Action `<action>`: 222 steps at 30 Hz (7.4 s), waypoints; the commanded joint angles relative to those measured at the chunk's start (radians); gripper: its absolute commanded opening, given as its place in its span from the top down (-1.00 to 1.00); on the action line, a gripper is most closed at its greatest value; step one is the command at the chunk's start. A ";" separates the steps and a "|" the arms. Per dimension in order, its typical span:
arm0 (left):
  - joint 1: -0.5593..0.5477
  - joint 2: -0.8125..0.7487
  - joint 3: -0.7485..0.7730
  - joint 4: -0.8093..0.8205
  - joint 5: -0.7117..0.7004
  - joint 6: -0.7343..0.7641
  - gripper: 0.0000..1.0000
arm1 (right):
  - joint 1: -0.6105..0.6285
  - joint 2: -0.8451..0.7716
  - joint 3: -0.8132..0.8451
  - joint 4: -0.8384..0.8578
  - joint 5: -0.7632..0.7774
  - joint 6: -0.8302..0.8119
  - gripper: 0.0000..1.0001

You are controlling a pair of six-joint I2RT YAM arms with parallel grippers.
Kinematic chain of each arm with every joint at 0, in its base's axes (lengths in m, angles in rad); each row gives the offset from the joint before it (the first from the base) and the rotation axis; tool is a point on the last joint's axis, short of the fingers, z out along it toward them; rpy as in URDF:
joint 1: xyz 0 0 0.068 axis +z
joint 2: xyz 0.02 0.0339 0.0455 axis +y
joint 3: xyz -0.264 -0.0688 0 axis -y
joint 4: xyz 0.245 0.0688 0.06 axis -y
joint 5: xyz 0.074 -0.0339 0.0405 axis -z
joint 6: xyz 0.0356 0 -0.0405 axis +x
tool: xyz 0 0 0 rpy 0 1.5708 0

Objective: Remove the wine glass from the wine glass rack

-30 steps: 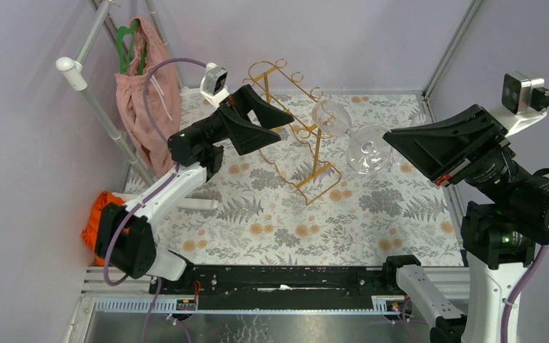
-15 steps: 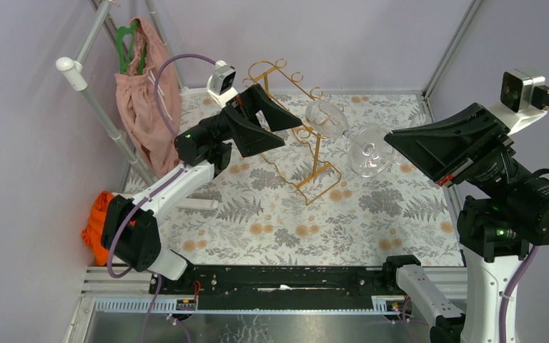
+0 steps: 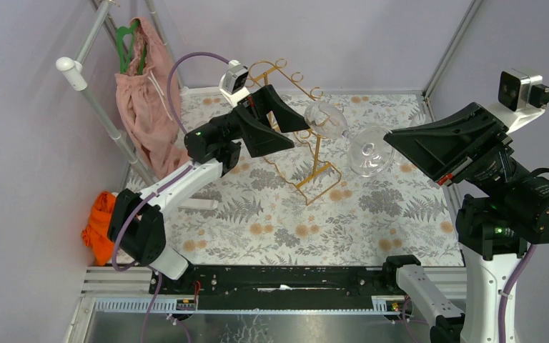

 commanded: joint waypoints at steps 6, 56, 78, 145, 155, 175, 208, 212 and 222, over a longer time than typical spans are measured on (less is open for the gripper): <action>-0.014 0.022 0.054 0.006 -0.005 0.025 -0.70 | -0.001 -0.006 0.021 0.040 -0.016 0.012 1.00; -0.146 -0.366 -0.077 -0.409 -0.128 0.347 0.69 | -0.002 -0.139 -0.449 0.429 0.063 0.247 1.00; -0.165 -0.416 -0.107 -0.495 -0.203 0.407 1.00 | -0.002 -0.169 -0.416 0.266 0.059 0.158 0.53; -0.165 -0.397 0.762 -2.676 -1.460 0.869 1.00 | -0.002 -0.189 -0.412 -0.199 0.215 -0.161 -0.43; -0.165 -0.350 0.736 -2.695 -1.425 0.902 1.00 | -0.002 -0.175 -0.433 -0.200 0.220 -0.158 -0.43; -0.163 -0.175 0.685 -2.859 -1.112 0.970 1.00 | -0.001 -0.142 -0.415 -0.240 0.191 -0.147 -0.43; -0.160 0.046 0.399 -2.710 -0.787 0.980 1.00 | -0.002 -0.199 -0.414 -0.373 0.210 -0.251 -0.45; -0.160 0.048 0.398 -2.709 -0.802 0.980 1.00 | -0.002 -0.205 -0.391 -0.443 0.233 -0.294 -0.47; -0.166 0.043 0.355 -2.695 -0.952 0.925 1.00 | -0.002 -0.209 -0.393 -0.461 0.239 -0.311 -0.69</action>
